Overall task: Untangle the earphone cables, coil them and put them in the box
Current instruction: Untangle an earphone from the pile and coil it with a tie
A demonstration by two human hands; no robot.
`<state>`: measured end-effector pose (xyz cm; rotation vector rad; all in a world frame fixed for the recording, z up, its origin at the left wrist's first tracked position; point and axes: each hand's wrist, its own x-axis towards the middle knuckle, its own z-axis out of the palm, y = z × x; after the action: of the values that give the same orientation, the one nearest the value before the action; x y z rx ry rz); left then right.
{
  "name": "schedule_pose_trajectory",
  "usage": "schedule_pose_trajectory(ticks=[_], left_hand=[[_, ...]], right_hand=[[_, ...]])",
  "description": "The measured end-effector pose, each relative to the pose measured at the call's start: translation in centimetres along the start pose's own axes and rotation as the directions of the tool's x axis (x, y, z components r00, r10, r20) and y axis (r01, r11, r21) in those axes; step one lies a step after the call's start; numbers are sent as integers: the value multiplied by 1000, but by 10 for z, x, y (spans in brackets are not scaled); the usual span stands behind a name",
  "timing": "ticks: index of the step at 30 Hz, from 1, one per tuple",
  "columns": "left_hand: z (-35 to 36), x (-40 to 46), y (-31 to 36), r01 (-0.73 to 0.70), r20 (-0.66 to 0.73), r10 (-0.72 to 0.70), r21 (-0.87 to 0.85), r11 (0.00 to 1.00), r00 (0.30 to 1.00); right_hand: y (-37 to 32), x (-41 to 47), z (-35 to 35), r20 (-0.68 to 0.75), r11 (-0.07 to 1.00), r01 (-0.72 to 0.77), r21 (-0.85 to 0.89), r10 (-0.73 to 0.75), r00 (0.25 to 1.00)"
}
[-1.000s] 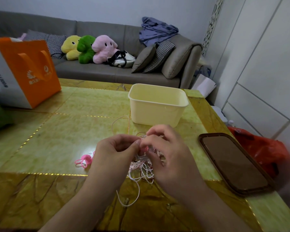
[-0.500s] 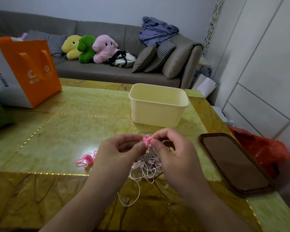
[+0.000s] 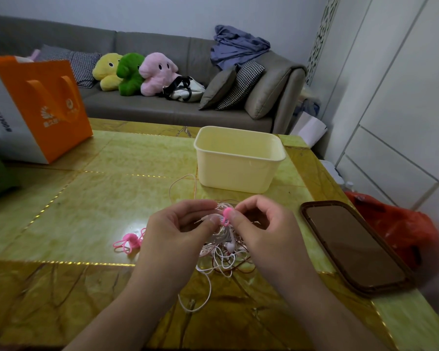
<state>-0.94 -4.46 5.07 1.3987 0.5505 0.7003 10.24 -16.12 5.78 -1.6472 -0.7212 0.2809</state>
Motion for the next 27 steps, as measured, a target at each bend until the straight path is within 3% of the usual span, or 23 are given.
schedule_pose_trajectory(ticks=[15,22,27], left_hand=[[2,-1,-1,-71,31,70,45,996,997],[3,-1,0,-200,43,195,250,947,980],[4,-5,-2,-370,117,359,475,798,926]], right_hand=[[4,4,-1,40,998,-45,40,43,998],[6,3,2,36,998,-33,58,31,999],[13,7,7,36,993,-88,77,85,996]])
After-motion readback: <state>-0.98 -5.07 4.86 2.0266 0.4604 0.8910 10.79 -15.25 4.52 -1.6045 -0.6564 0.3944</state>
